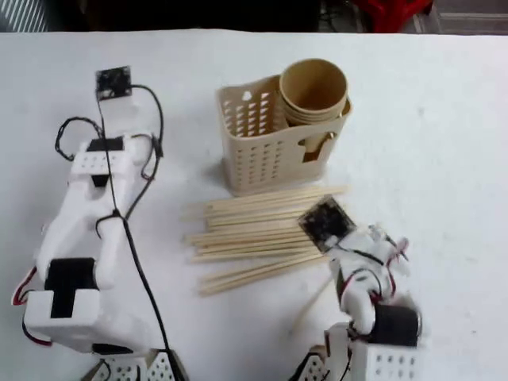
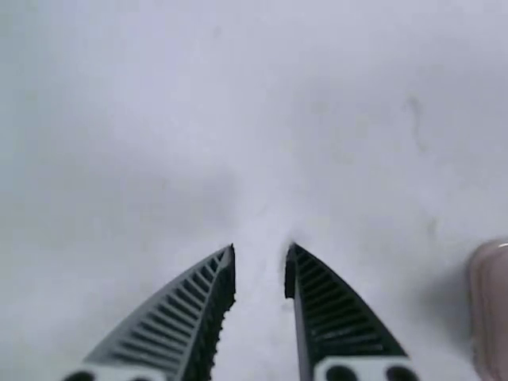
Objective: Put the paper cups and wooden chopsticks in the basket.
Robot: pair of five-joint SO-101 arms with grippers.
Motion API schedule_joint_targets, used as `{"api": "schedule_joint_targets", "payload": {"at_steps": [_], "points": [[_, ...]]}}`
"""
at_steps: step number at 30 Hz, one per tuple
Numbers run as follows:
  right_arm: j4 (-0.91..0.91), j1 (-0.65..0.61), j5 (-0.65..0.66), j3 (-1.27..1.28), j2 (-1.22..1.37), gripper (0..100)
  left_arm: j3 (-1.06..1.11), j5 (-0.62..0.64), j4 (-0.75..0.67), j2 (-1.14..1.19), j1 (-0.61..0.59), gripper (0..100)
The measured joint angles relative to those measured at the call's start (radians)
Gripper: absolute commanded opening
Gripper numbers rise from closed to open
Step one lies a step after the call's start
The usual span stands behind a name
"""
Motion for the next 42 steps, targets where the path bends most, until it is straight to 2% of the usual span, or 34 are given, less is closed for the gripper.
{"api": "schedule_joint_targets", "payload": {"at_steps": [2,5,12,16,19,25,28,34,39,42], "points": [[0.083,-0.054,0.069,-0.098,0.158,1.9,0.0,-0.006,-0.003,0.0,0.0,13],[0.144,-0.092,0.015,-0.222,0.404,1.8,0.0,-0.017,-0.003,0.0,0.0,13],[0.058,-0.092,-0.493,-0.322,0.815,1.9,0.0,-0.017,-0.003,0.0,0.0,13],[-0.052,-0.049,-0.617,-0.322,0.959,11.0,0.0,-0.017,-0.003,0.0,0.0,13],[-0.078,-0.037,-0.651,-0.322,1.066,17.3,0.0,-0.017,-0.003,0.0,0.0,13],[-0.138,-0.02,-0.77,-0.333,1.284,13.9,0.0,-0.017,-0.003,0.0,0.0,13],[-0.161,-0.018,-0.781,-0.361,1.363,13.8,0.0,-0.017,-0.003,0.0,0.0,13],[-0.175,-0.017,-0.786,-0.359,1.359,13.4,0.0,-0.017,-0.003,0.0,0.0,13],[-0.176,0.038,-0.795,-0.358,1.344,4.3,0.0,-0.017,-0.003,0.0,0.0,13],[-0.18,0.084,-0.795,-0.353,1.344,3.1,0.0,-0.017,-0.003,0.0,0.0,13]]}}
